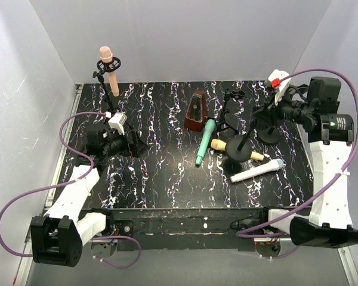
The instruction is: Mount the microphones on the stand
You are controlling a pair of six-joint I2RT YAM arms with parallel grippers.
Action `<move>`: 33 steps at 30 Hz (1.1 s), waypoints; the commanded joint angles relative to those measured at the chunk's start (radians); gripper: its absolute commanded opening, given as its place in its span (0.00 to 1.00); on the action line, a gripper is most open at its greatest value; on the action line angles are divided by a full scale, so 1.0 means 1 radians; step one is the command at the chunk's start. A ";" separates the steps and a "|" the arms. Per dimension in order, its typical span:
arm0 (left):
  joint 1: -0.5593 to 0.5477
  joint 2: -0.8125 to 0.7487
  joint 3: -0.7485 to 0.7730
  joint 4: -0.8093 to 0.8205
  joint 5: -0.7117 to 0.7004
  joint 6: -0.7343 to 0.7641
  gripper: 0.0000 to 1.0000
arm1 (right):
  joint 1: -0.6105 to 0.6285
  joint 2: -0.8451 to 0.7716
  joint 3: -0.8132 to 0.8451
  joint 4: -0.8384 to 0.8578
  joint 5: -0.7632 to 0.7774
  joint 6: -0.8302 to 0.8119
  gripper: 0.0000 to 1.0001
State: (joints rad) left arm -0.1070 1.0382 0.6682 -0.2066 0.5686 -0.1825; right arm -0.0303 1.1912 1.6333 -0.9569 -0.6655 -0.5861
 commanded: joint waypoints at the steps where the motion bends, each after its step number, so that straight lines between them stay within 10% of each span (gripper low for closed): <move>1: -0.003 -0.026 0.018 0.001 0.011 0.017 0.98 | 0.029 -0.045 -0.006 -0.082 -0.265 -0.086 0.01; 33: -0.003 -0.156 -0.007 -0.014 -0.219 0.061 0.98 | 0.652 0.295 0.164 -0.034 -0.132 -0.146 0.01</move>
State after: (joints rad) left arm -0.1074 0.9329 0.6682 -0.2111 0.4400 -0.1474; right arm 0.6033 1.4616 1.7077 -1.0653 -0.8158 -0.7139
